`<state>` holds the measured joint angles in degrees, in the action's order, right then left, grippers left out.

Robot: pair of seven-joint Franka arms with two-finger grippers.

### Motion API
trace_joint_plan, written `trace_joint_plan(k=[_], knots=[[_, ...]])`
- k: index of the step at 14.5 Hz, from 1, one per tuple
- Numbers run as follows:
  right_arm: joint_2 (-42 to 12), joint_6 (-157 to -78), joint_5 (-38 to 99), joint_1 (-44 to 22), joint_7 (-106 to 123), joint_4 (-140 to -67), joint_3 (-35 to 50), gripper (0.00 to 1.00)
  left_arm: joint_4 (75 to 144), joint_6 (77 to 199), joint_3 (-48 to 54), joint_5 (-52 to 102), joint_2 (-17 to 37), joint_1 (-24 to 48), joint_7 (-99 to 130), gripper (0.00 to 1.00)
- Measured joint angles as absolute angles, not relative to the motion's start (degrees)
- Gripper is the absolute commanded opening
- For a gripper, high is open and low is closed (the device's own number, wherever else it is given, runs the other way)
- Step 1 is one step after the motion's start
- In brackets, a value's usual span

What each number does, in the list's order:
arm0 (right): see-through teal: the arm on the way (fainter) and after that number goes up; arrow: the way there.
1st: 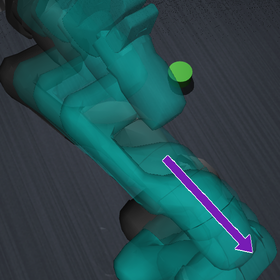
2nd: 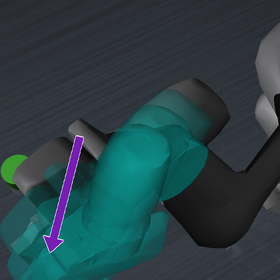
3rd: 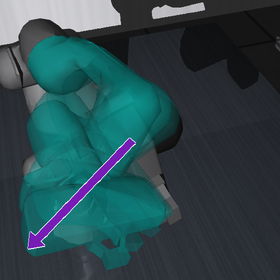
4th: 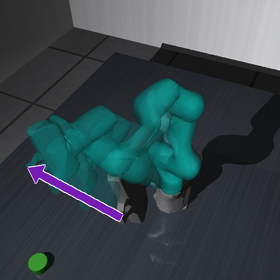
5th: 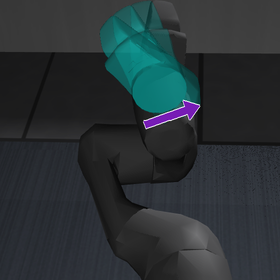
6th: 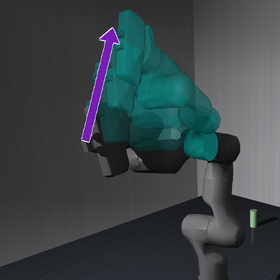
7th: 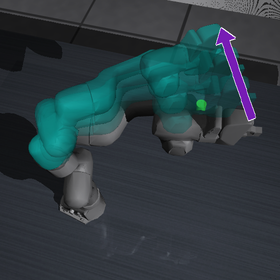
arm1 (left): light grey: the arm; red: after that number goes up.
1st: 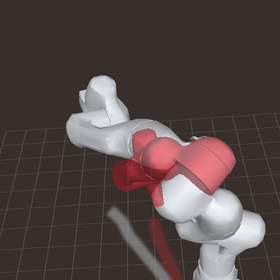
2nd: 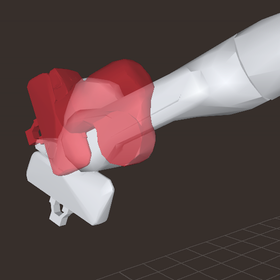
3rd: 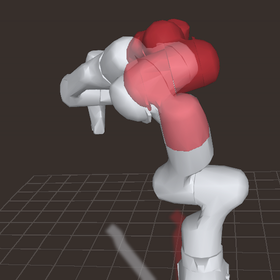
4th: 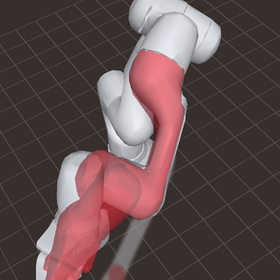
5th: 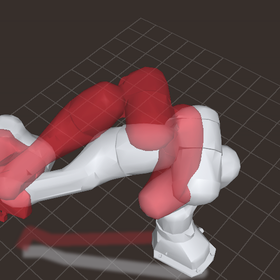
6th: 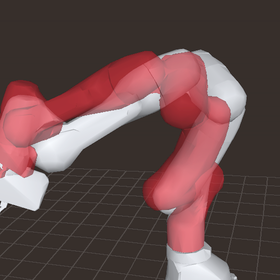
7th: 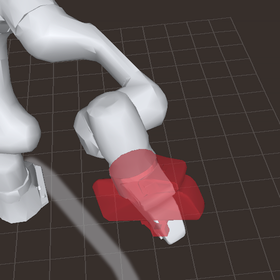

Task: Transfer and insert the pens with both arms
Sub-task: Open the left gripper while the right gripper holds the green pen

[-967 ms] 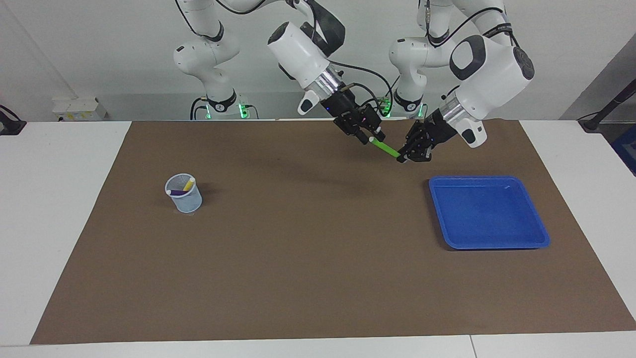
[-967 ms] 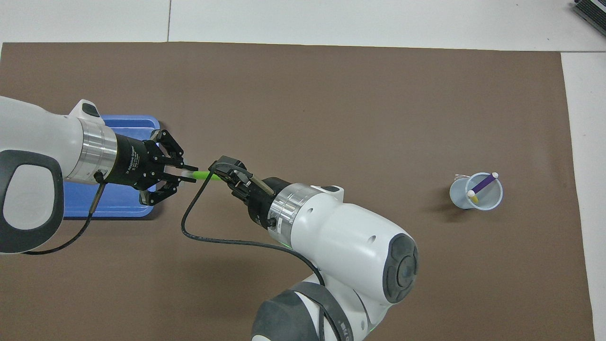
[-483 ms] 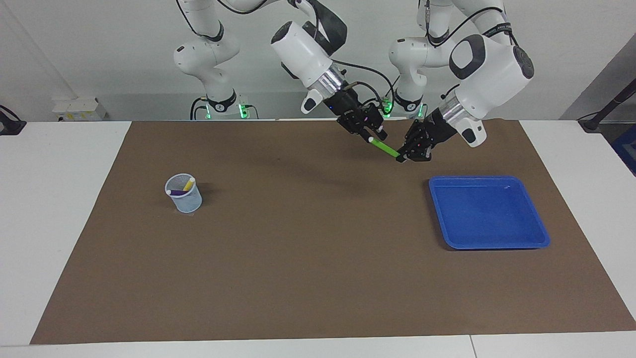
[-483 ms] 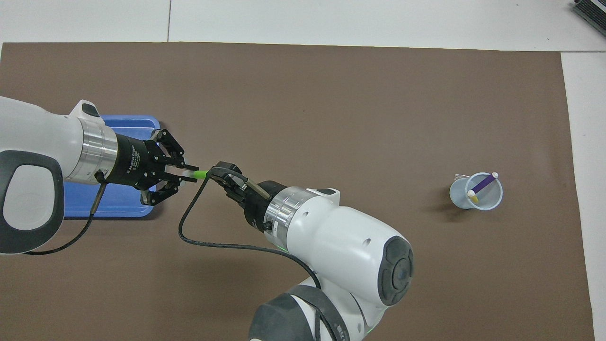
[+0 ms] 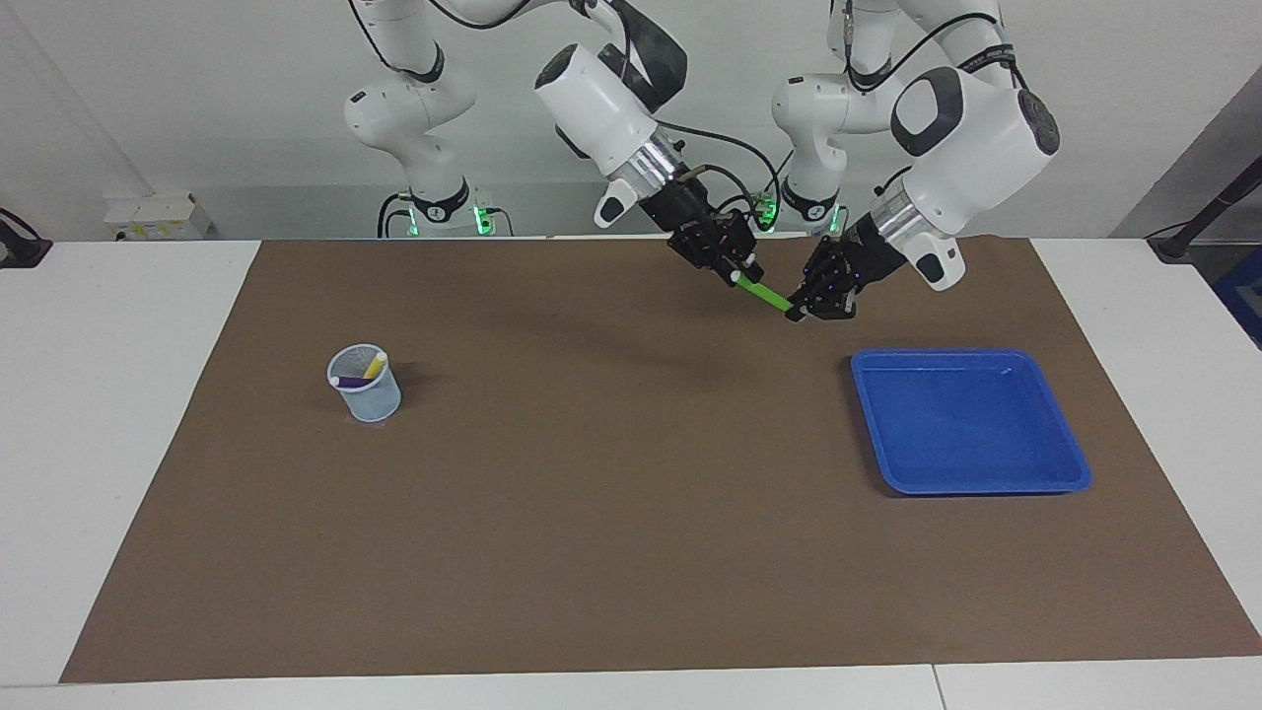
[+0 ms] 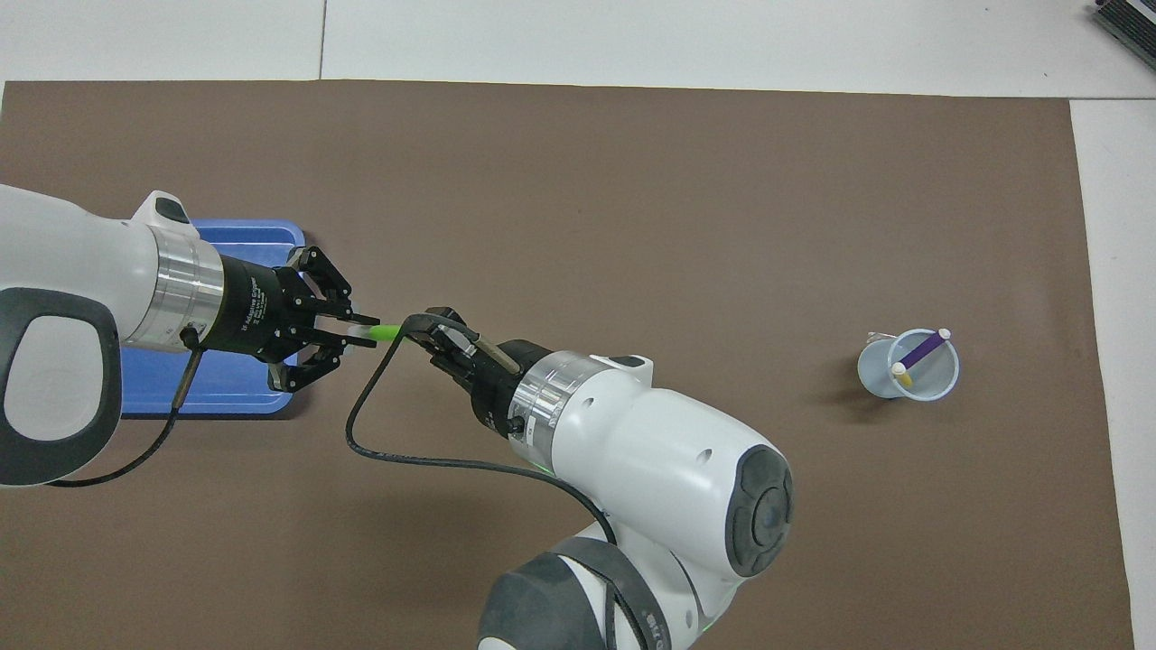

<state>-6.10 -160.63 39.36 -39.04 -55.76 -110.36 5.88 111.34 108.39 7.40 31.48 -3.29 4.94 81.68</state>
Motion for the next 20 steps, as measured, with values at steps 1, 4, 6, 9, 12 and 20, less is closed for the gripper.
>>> trace_joint_plan(k=[1, 4, 6, 9, 12, 20], knots=[[-6.12, -160.63, 39.36, -39.04, -55.76, -110.36, 5.88, 0.27, 111.34, 108.39, 7.40, 31.48, -3.33, 4.94, 81.69, 0.00], [-6.13, -160.64, 39.36, -38.80, -55.76, -110.35, 5.86, 0.21, 111.37, 108.39, 7.45, 31.48, -3.36, 4.96, 81.73, 0.00], [-6.13, -160.65, 39.36, -38.59, -55.76, -110.34, 5.83, 0.20, 111.38, 108.43, 7.49, 31.57, -3.36, 4.99, 81.95, 0.00], [-6.14, -160.88, 39.36, -38.59, -55.76, -110.34, 5.81, 0.20, 111.38, 108.49, 7.49, 31.66, -3.36, 5.00, 82.11, 0.00], [-6.15, -160.98, 39.37, -38.59, -55.78, -110.34, 5.78, 0.05, 111.38, 108.57, 7.50, 31.69, -3.37, 5.02, 82.12, 0.00], [-6.19, -161.39, 39.39, -38.50, -56.33, -110.37, 5.58, 0.00, 111.38, 109.05, 7.49, 31.70, -3.62, 5.64, 81.97, 1.00]])
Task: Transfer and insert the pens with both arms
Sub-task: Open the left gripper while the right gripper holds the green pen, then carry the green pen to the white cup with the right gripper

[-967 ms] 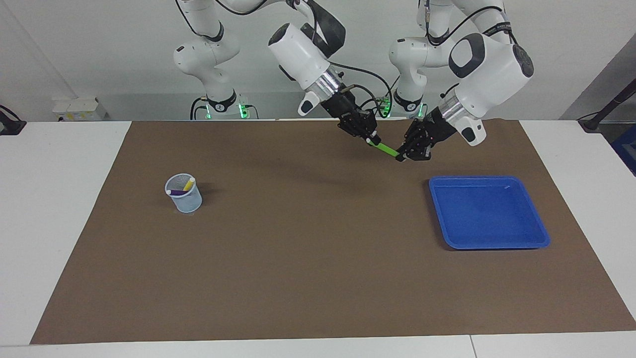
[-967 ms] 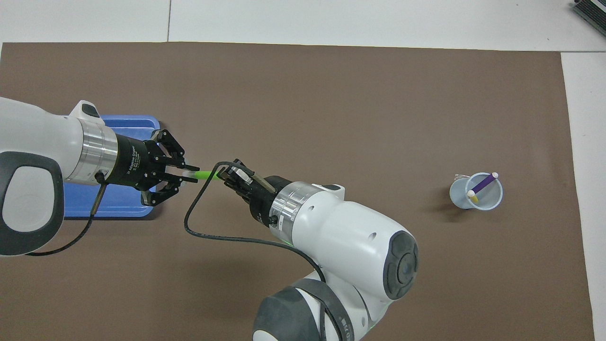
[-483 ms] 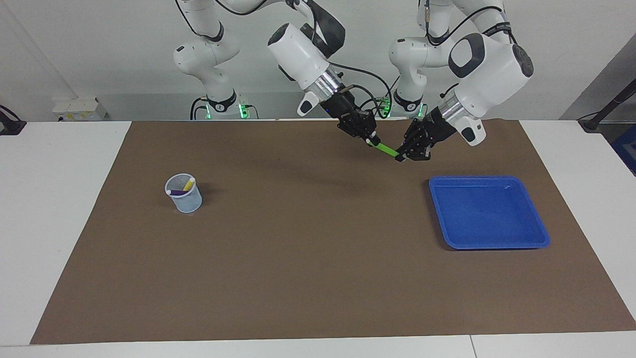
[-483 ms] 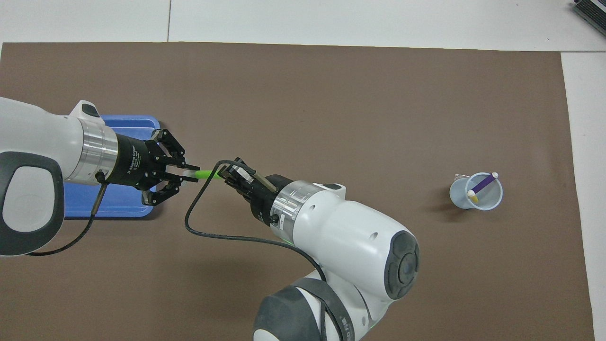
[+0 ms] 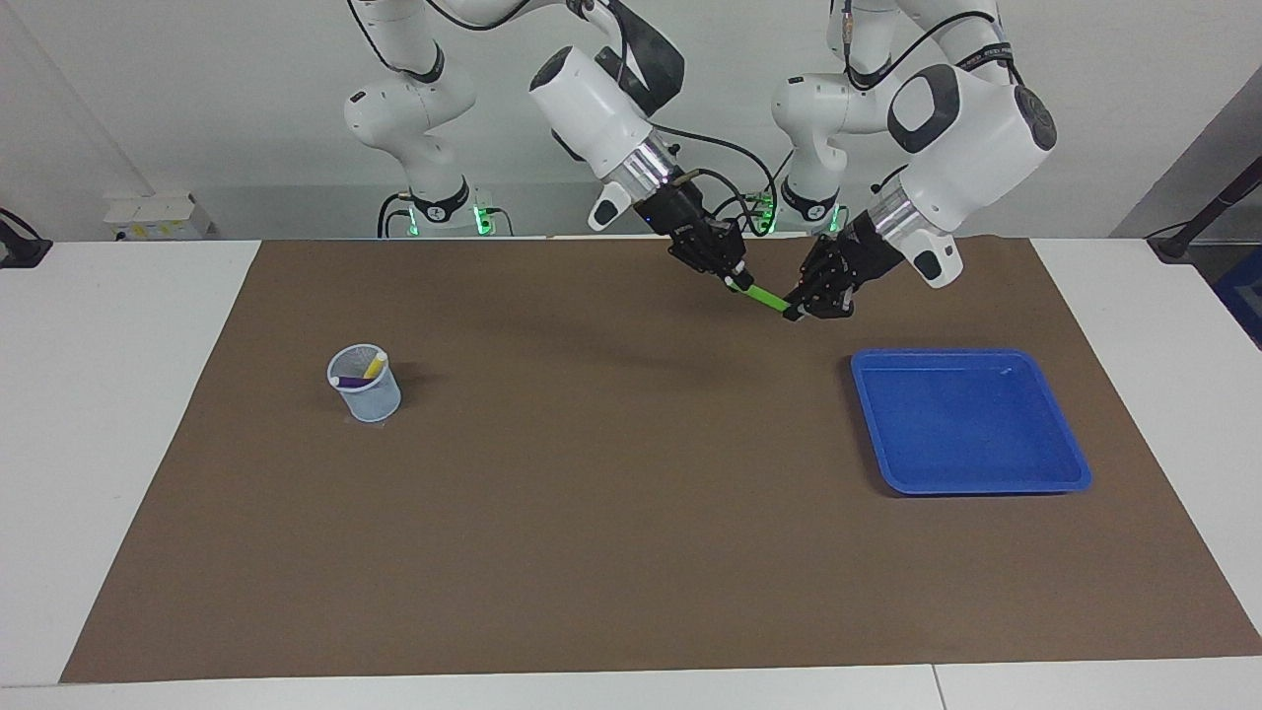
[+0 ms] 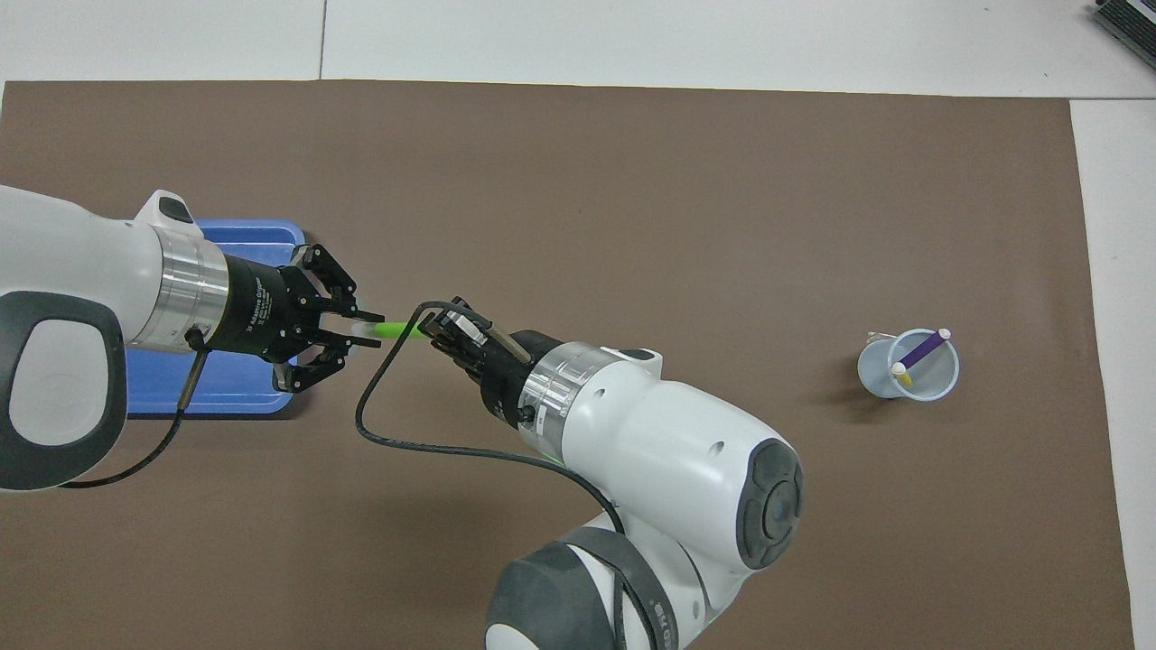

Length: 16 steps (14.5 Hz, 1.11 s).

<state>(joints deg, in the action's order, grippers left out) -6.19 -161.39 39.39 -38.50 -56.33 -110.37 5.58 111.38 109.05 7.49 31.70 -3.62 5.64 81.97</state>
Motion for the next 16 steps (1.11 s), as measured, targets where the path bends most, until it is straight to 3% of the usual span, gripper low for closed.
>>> trace_joint_plan(k=[8, 11, 16], knots=[[-6.31, -158.93, 39.32, -37.40, -52.70, -110.35, 5.47, 0.00, 111.42, 108.95, 7.51, 31.70, -4.62, 5.80, 77.89, 1.00], [-6.00, -150.53, 37.97, -34.61, -45.31, -110.09, 5.38, 0.00, 111.57, 108.10, 6.98, 31.66, -4.63, 5.61, 65.57, 1.00], [-2.52, -127.17, 24.36, -25.98, -33.50, -109.18, 5.17, 0.00, 111.63, 104.89, 6.18, 25.52, -4.87, 3.98, 42.70, 1.00]])
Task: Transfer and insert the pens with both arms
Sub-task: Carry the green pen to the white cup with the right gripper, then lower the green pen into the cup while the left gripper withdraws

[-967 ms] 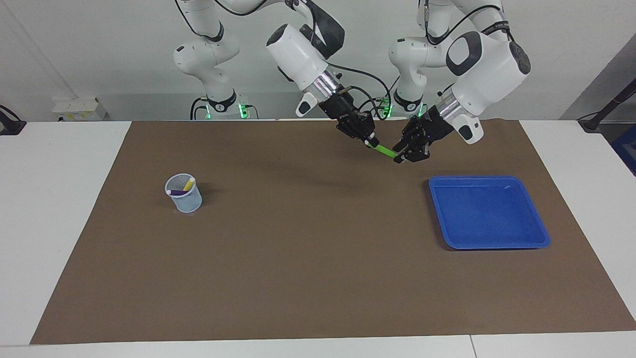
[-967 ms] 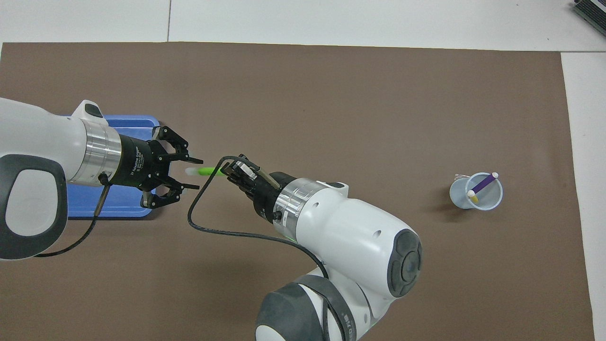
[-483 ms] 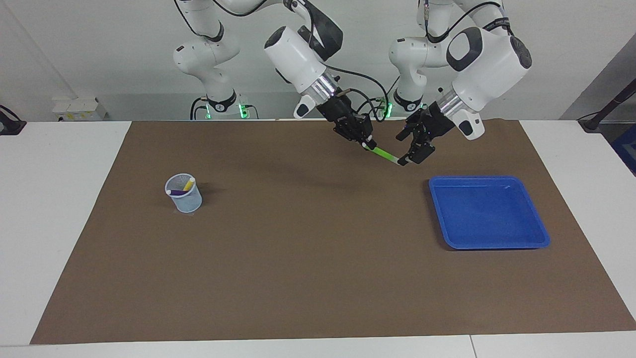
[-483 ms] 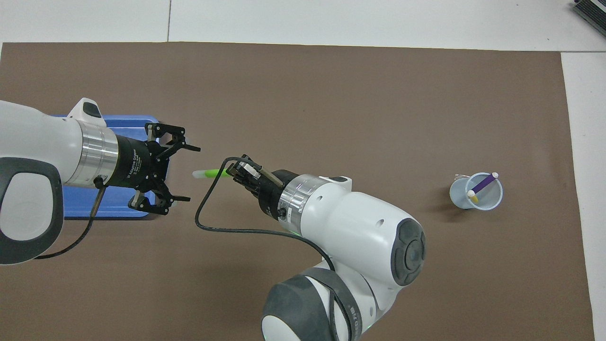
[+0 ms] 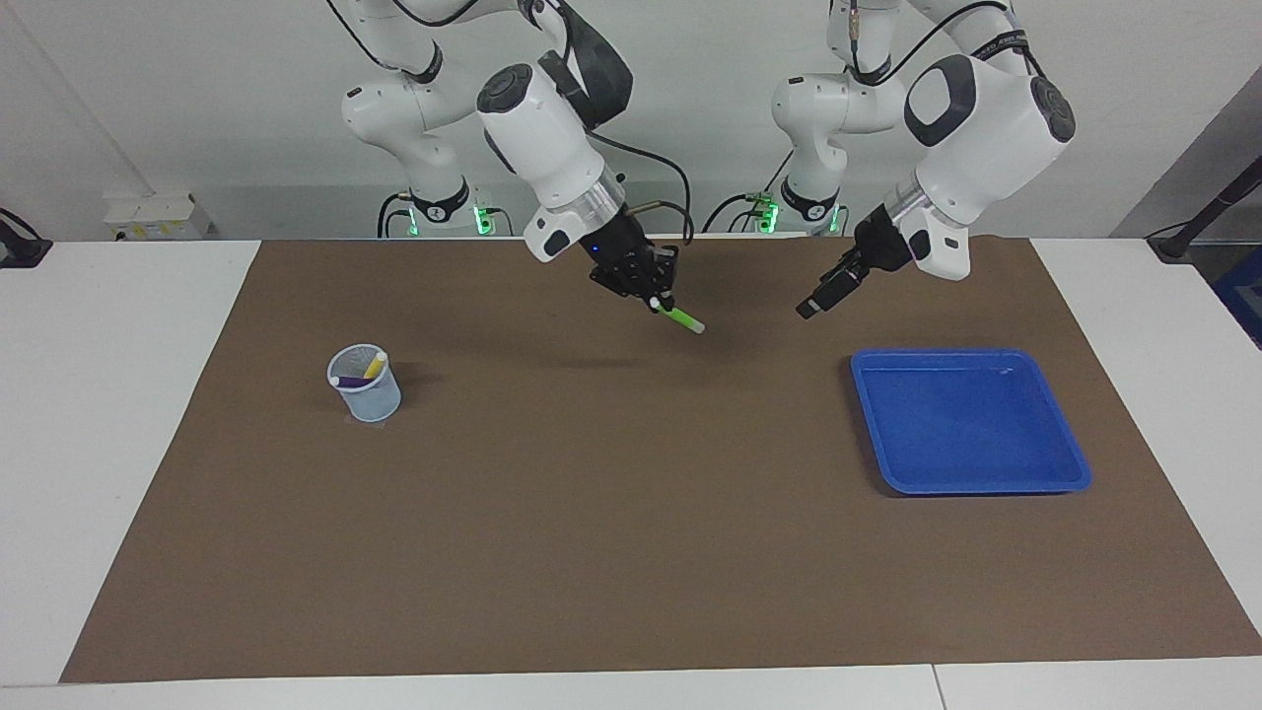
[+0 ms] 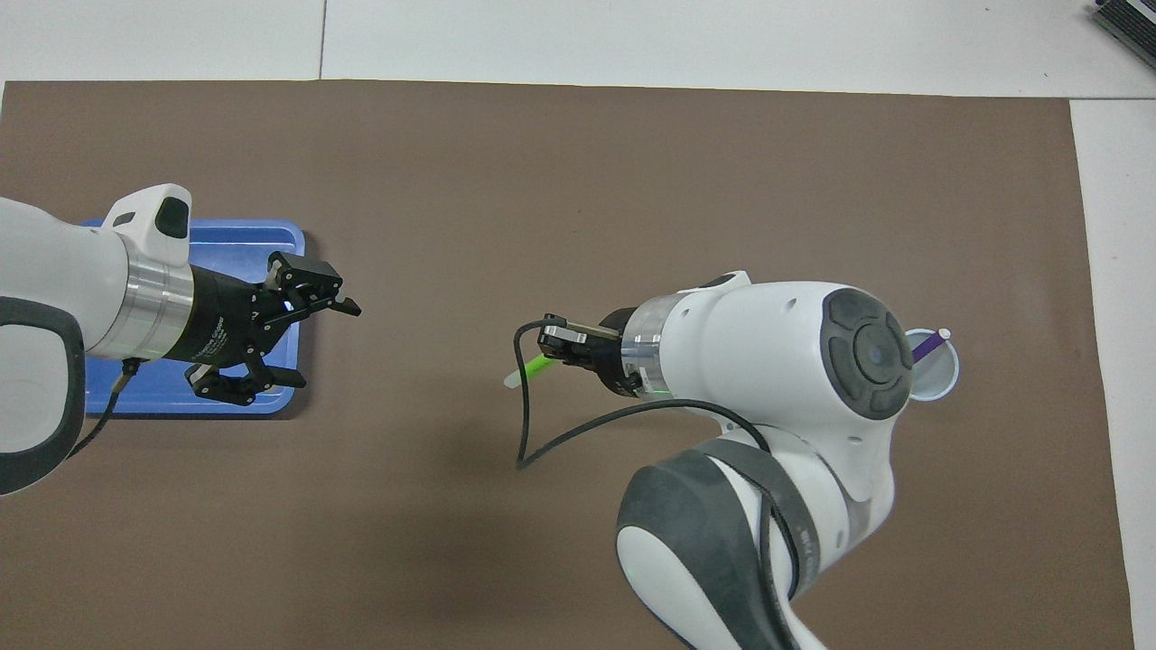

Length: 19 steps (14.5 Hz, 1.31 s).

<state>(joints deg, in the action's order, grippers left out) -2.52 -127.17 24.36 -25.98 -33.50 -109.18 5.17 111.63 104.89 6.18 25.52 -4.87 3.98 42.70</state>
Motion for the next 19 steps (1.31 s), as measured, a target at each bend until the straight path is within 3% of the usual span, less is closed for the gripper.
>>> trace_joint_plan(k=[5, 8, 12, 19], knots=[[3.00, -102.61, 8.59, -17.53, -12.94, -108.72, 4.97, 0.00, 111.58, 104.63, 5.95, 16.76, -5.12, 3.14, 26.36, 1.00], [5.07, -95.15, 0.05, -10.72, 3.87, -107.74, 4.75, 0.00, 110.46, 104.64, 5.64, 12.94, -5.18, 0.83, 18.39, 1.00], [5.09, -96.57, -6.61, -3.11, 22.45, -107.60, 4.63, 0.00, 107.83, 104.64, 5.28, 8.31, -5.15, -2.22, 12.29, 1.00], [4.07, -113.04, -6.78, 1.31, 29.99, -115.84, 4.66, 0.00, 104.70, 104.66, 5.40, 4.23, -4.56, -2.27, 11.97, 1.00]])
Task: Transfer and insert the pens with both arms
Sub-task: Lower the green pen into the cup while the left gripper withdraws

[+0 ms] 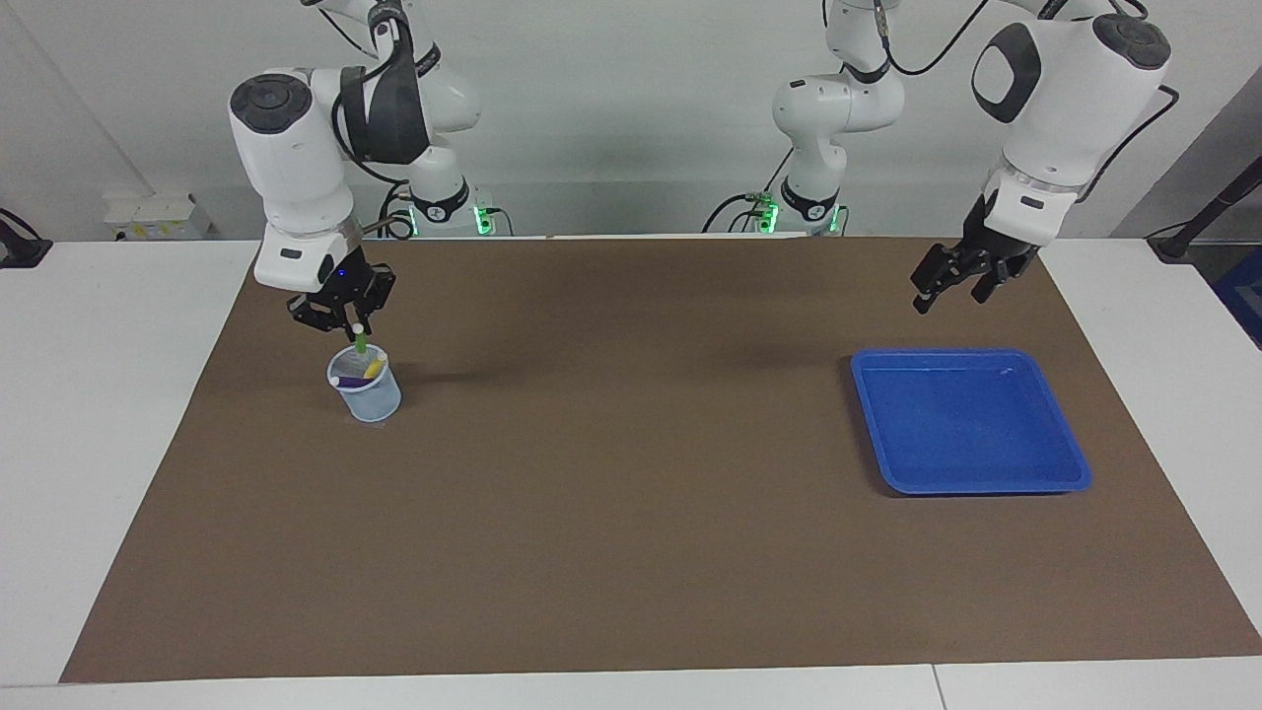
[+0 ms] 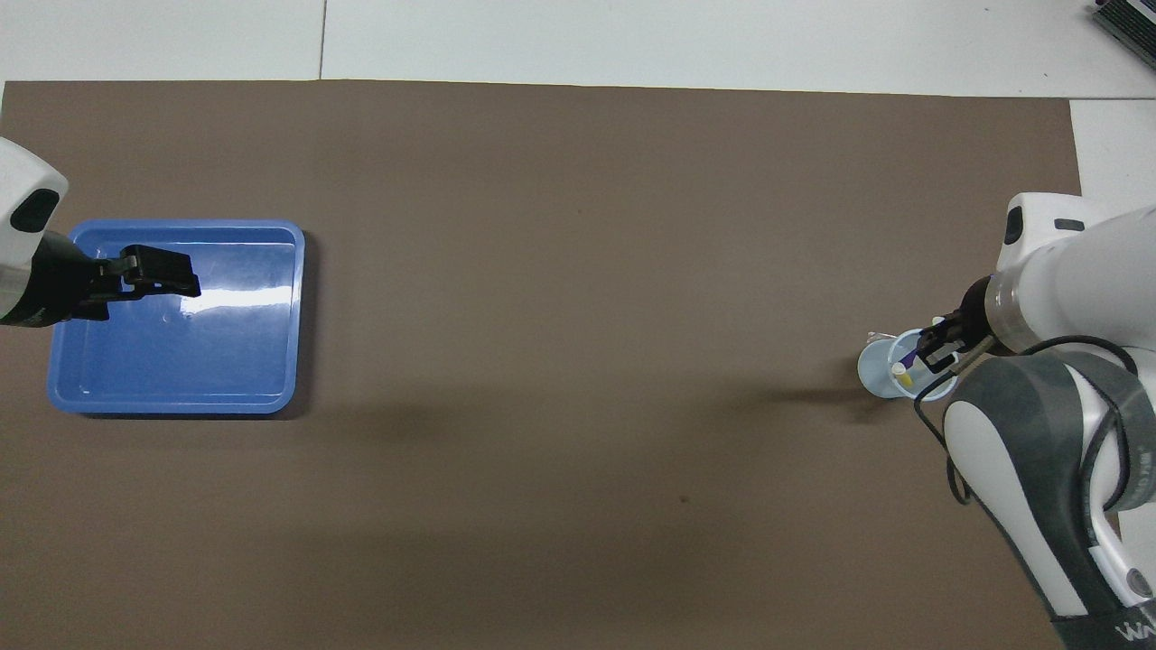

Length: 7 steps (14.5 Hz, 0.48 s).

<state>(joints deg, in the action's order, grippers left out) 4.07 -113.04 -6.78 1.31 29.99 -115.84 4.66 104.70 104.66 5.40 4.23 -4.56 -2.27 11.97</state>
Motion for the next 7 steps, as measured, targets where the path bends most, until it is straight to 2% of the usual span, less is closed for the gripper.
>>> trace_joint_plan(k=[3, 4, 5, 6, 7], knots=[[3.92, -116.08, -6.80, 2.25, 30.91, -119.01, 4.66, 0.00, 104.42, 104.77, 5.54, 4.17, -4.43, -2.23, 11.84, 1.00], [3.92, -116.59, -6.81, 2.37, 30.94, -119.67, 4.67, 0.09, 104.33, 104.78, 5.59, 4.15, -4.43, -2.11, 11.80, 1.00], [3.92, -117.37, -6.81, 2.45, 30.95, -120.29, 4.67, 0.68, 104.08, 104.79, 5.63, 4.13, -4.41, -1.94, 11.80, 1.00], [3.92, -117.77, -6.82, 2.50, 30.95, -120.68, 4.67, 1.00, 103.60, 104.79, 5.70, 3.96, -4.38, -1.84, 11.80, 1.00], [3.93, -117.86, -6.82, 2.51, 30.95, -120.82, 4.67, 1.00, 102.87, 104.77, 5.78, 3.51, -4.26, -1.80, 11.78, 1.00]])
